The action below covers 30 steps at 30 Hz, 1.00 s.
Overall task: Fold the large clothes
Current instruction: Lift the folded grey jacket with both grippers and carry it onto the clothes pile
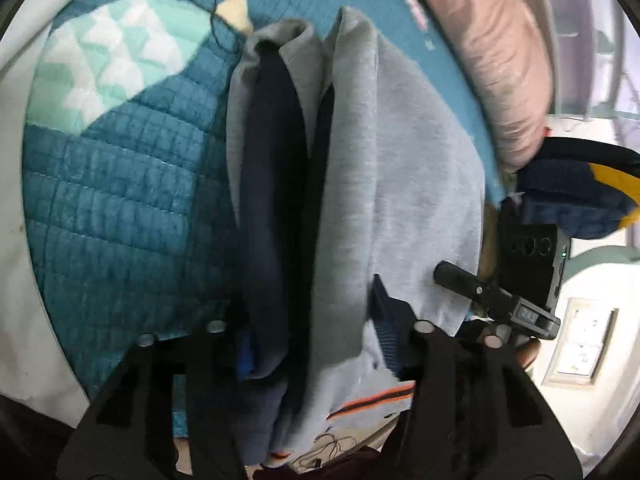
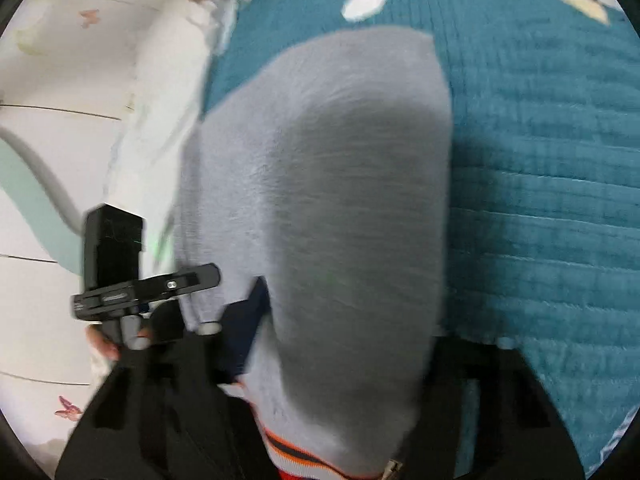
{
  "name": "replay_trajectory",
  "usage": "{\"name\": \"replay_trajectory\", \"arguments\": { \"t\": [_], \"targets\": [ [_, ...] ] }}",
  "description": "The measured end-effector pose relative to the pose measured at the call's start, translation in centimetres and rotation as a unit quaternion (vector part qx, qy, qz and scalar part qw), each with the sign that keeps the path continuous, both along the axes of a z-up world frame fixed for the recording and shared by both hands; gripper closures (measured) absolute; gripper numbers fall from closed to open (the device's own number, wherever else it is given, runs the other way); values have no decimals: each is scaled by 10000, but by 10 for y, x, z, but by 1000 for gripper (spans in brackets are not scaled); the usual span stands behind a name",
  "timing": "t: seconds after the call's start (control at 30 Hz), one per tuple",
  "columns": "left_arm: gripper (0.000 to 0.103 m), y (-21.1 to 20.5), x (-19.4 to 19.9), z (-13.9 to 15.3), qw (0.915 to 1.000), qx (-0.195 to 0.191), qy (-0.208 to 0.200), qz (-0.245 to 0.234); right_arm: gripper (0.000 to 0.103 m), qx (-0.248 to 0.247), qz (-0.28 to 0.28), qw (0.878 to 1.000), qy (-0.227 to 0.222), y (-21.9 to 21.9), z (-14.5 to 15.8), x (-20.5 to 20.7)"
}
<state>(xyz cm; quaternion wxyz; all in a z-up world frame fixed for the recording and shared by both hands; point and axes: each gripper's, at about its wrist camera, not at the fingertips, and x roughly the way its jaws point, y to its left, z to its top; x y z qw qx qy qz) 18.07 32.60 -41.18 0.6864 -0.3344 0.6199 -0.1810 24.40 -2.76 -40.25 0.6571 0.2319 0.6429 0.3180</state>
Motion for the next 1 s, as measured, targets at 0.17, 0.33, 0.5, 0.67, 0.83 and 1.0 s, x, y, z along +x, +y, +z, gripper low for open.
{"name": "replay_trajectory", "arguments": {
  "t": [0.17, 0.33, 0.5, 0.67, 0.83, 1.0],
  "targets": [
    [65, 1, -9, 14, 9995, 252, -183, 97, 74, 189, -123, 9997, -20, -4, 12, -5],
    [70, -1, -18, 35, 9991, 7, -402, 164, 74, 265, -93, 9994, -190, -7, 30, -10],
    [70, -23, -22, 55, 9981, 88, -600, 43, 74, 346, -216, 9986, -347, -28, 50, -18],
    [70, -58, -19, 75, 9967, 138, -767, -207, 74, 333, -371, 9974, -515, -56, 66, -23],
    [71, -99, -17, 95, 9933, 304, -1008, -473, 74, 403, -633, 9950, -659, -102, 82, -34],
    [71, -163, -5, 109, 9888, 435, -1175, -817, 74, 332, -908, 9919, -824, -160, 100, -41]
  ]
}}
